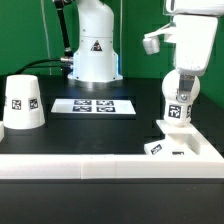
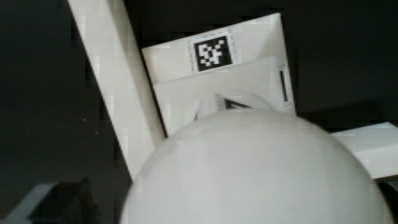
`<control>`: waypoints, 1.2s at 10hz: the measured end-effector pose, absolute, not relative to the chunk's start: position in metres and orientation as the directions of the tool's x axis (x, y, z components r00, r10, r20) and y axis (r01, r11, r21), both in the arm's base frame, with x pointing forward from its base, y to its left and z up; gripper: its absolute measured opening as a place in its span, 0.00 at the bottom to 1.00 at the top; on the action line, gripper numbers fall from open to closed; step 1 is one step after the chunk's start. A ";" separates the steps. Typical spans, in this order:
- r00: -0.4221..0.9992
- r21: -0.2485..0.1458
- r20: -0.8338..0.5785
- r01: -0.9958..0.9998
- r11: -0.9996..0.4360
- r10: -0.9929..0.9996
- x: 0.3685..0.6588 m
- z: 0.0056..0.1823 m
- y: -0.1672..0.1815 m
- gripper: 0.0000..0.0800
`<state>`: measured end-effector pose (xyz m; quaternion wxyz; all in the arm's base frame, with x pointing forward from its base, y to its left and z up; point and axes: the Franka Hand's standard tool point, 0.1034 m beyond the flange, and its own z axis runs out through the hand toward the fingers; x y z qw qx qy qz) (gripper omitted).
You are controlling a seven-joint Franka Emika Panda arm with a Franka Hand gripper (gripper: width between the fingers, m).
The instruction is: Assemble lamp
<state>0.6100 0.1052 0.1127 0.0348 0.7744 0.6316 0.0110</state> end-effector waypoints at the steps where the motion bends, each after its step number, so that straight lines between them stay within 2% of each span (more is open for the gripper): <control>1: 0.120 0.069 -0.043 0.991 -0.117 0.992 0.610 0.112 0.104 0.87; 4: -0.012 0.065 -0.061 0.998 0.016 0.998 0.611 0.112 0.102 0.87; 7: 0.012 0.063 -0.061 0.998 -0.008 0.998 0.610 0.112 0.103 0.87; 8: 0.023 0.051 -0.065 0.999 -0.020 0.998 0.610 0.111 0.103 0.72; 12: 0.057 0.053 -0.064 0.997 -0.053 0.996 0.610 0.111 0.101 0.72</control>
Offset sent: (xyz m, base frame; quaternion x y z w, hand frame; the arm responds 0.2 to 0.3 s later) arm -0.0003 0.0046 0.0017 -0.0021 0.0054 -0.1174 0.9931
